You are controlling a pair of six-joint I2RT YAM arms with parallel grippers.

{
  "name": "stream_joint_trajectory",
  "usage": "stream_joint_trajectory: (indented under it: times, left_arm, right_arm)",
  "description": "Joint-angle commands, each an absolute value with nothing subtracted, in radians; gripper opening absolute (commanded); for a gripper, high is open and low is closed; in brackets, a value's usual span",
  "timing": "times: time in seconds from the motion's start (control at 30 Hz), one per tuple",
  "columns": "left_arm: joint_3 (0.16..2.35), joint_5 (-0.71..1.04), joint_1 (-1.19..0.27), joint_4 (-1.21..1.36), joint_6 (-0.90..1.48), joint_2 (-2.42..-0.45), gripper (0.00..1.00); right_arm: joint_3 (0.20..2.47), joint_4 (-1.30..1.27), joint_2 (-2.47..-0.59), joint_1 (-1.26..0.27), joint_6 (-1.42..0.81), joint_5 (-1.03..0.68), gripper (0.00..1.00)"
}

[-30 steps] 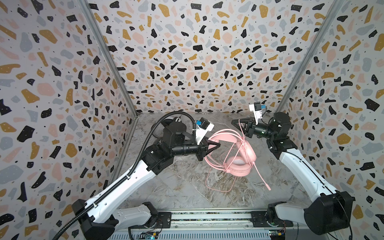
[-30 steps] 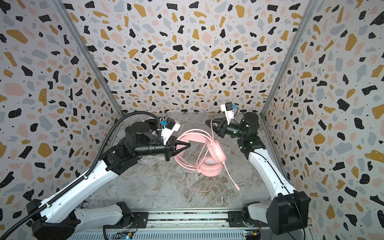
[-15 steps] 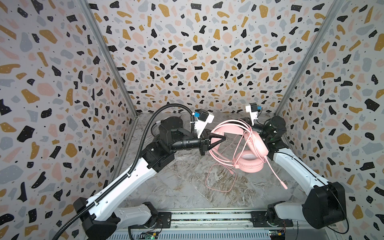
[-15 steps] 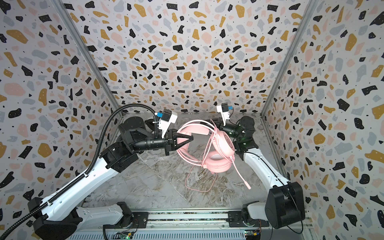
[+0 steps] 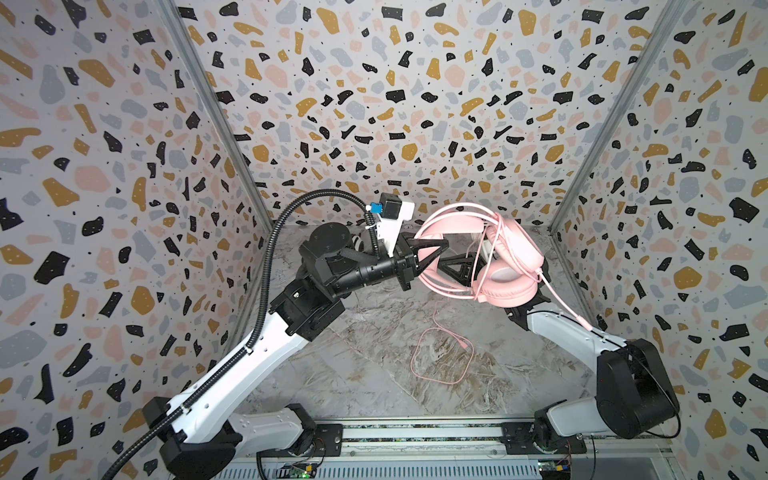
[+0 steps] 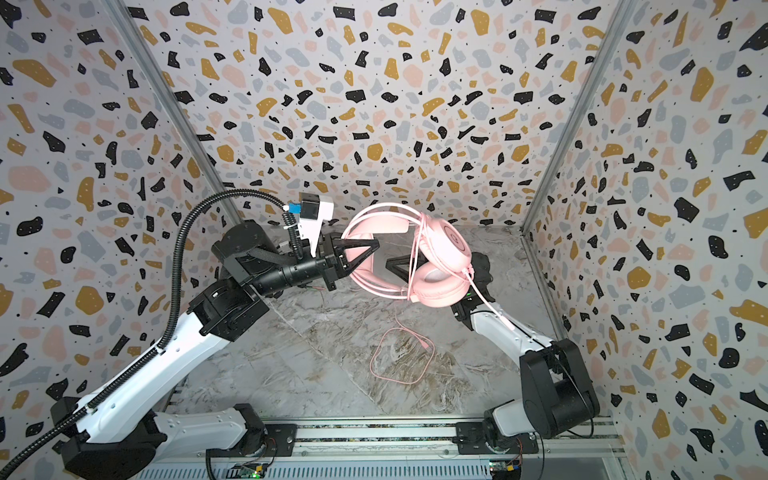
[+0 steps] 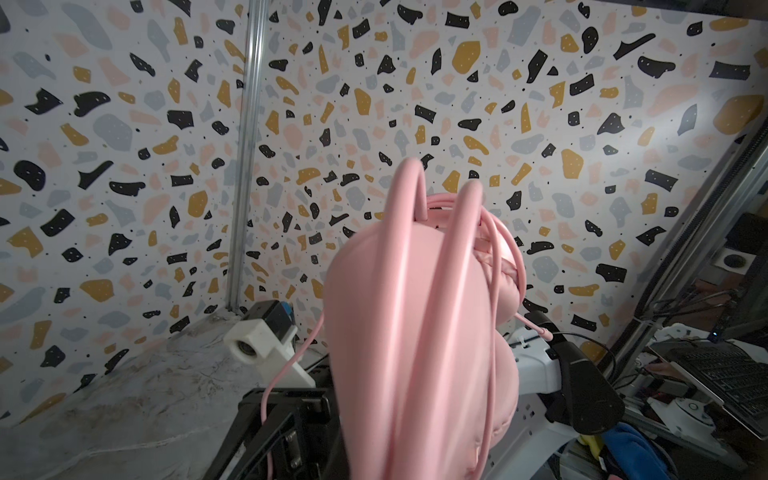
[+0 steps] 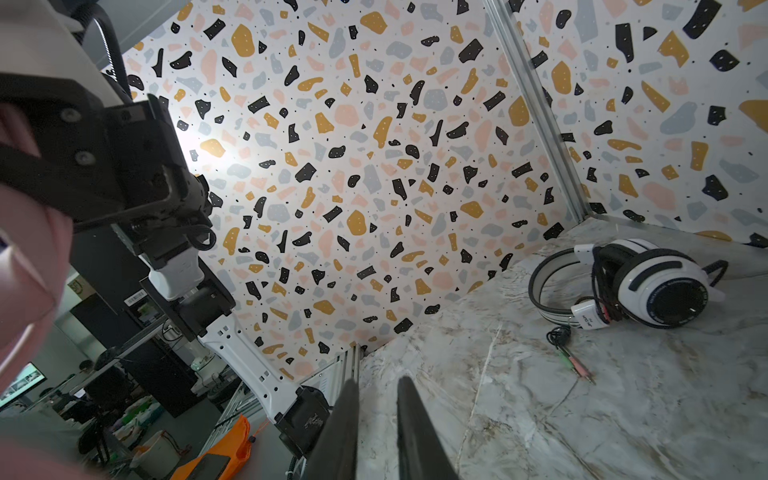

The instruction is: Wrap the headphones

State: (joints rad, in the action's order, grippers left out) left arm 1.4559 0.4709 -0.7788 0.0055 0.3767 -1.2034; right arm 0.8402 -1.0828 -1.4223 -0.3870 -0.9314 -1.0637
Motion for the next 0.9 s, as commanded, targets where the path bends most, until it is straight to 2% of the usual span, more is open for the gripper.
stream_joint_trajectory:
  times: [0.0,0.23,0.43,0.57,0.87]
  left_arm:
    - [1.498,0.371,-0.771,0.213,0.376,-1.195,0.0]
    - [1.409,0.2,-0.77,0.389,0.394,-1.178,0.0]
    - [1.406,0.092,-0.765,0.392,0.371,-1.194,0.0]
    - [1.425,0.002,-0.749,0.368,0.34,-1.198,0.0]
    - [1.46,-0.08,-0.656,0.326,0.334,-1.265,0.0]
  right_arm:
    - [0.804,-1.243,-1.426,-0.399,-1.028,-1.056,0.2]
    - [0.714,-1.557,-1.504,-0.415,-1.232,-1.034,0.15]
    - [0.653,-1.557,-1.477,-0.433,-1.223,-0.996,0.09]
    - [0.612,-1.438,-1.405,-0.447,-1.143,-0.969,0.06]
    - [0.637,-0.842,-1.176,-0.529,-0.797,-0.886,0.05]
